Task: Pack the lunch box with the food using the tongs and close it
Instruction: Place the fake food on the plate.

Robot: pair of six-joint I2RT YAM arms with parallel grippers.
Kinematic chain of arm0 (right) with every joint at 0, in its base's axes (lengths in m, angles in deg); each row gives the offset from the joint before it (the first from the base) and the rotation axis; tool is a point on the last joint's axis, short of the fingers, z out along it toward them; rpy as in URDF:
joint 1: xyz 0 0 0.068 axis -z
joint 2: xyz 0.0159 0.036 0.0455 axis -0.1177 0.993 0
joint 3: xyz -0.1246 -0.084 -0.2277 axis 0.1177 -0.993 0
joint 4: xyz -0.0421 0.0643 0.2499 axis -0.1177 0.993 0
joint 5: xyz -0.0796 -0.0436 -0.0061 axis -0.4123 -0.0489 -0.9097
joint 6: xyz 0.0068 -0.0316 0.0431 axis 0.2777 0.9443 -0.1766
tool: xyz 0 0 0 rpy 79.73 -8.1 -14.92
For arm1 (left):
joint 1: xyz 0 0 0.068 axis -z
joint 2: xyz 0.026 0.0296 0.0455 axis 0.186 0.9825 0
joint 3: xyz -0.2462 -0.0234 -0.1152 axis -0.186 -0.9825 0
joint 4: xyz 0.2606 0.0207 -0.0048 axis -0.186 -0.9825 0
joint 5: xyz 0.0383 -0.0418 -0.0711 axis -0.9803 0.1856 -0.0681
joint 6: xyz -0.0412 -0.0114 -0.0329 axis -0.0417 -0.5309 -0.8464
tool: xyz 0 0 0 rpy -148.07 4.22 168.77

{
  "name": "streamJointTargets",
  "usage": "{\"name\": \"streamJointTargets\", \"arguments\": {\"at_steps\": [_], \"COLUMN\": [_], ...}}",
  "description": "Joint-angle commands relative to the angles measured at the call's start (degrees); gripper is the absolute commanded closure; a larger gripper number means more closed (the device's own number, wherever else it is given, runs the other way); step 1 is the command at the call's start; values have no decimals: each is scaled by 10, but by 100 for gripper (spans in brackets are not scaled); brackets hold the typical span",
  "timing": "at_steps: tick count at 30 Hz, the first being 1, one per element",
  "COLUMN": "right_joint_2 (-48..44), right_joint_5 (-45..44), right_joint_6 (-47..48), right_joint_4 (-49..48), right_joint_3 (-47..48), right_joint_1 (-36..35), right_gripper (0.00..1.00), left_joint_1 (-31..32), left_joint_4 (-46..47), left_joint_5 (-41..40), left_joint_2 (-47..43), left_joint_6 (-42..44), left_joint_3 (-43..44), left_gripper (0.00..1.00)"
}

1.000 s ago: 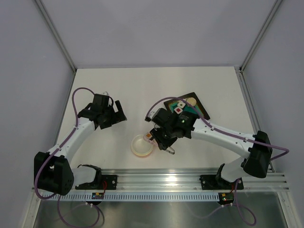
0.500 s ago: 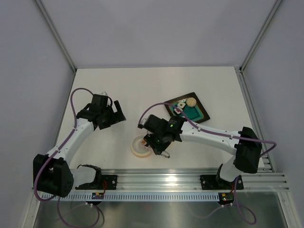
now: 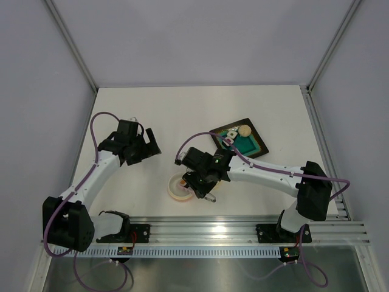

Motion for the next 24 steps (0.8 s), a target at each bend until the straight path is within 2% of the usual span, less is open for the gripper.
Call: {"name": "streamJointTargets", "arguments": {"at_steps": [1, 6, 16, 17, 24], "right_joint_2": [0, 4, 10, 11, 14], "right_joint_5": [-1, 0, 4, 4, -1], "right_joint_6": [12, 12, 12, 13, 15], "right_joint_4": [-22, -20, -22, -22, -20], "right_joint_3": [23, 26, 30, 31, 39], "right_joint_1": [-4, -4, -5, -5, -6], "right_gripper": [59, 55, 54, 50, 50], "left_joint_1": [-4, -4, -4, -3, -4], "left_joint_4": [16, 15, 14, 15, 14], "left_joint_5": [4, 5, 4, 4, 1], "left_joint_2": [4, 1, 1, 1, 3], "left_joint_6": [-1, -1, 2, 2, 4], "left_joint_3": [20, 18, 16, 16, 17], "left_gripper": [3, 3, 2, 2, 2]}}
